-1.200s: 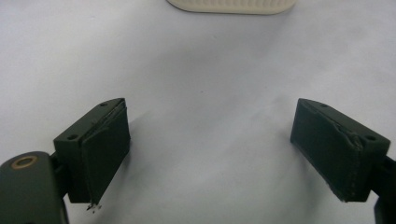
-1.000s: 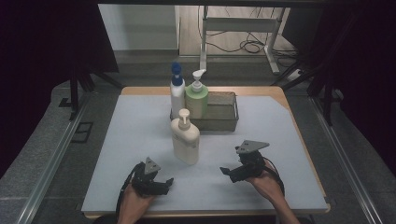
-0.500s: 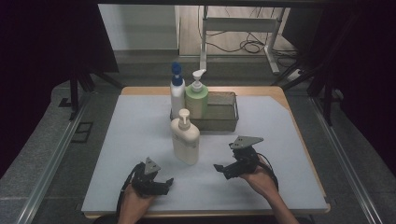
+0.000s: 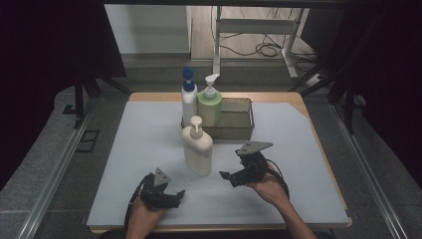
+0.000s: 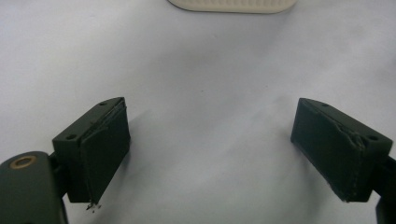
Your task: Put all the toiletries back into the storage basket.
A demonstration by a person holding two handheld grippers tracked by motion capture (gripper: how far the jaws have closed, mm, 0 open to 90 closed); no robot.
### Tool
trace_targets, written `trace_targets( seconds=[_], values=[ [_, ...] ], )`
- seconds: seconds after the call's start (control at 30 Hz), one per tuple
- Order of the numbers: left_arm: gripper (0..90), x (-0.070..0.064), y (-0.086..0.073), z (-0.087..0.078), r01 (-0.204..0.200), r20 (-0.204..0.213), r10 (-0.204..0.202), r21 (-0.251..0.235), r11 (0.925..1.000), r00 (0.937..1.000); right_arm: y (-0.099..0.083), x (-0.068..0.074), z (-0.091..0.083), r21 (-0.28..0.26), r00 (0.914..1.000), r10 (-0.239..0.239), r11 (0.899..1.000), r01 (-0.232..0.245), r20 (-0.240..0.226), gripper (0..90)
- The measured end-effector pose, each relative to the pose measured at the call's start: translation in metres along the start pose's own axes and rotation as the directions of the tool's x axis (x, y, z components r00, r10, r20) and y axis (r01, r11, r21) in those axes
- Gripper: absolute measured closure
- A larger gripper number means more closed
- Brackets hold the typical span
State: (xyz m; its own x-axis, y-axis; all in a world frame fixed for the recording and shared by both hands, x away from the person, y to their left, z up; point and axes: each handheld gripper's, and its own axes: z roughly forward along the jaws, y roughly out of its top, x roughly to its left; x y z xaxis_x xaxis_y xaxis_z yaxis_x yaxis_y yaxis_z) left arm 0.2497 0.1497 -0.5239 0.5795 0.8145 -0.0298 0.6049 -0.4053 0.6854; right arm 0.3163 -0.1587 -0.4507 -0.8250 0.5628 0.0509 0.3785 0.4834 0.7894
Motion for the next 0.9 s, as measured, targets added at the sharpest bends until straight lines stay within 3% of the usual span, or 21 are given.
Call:
trace_targets(
  seconds=[0.43,0.9],
  values=[
    [11.4,0.000,0.000,0.000,0.000,0.000,0.000,-0.001,1.0000,1.0000,0.019,0.006,0.013,-0.003,0.9994,-0.034,0.999,0.034,-0.008,5.2],
    [11.4,0.000,0.000,0.000,0.002,0.000,-0.002,-0.002,1.0000,1.0000,0.038,0.013,0.030,-0.003,0.9987,-0.038,0.999,0.038,-0.032,6.5]
  ],
)
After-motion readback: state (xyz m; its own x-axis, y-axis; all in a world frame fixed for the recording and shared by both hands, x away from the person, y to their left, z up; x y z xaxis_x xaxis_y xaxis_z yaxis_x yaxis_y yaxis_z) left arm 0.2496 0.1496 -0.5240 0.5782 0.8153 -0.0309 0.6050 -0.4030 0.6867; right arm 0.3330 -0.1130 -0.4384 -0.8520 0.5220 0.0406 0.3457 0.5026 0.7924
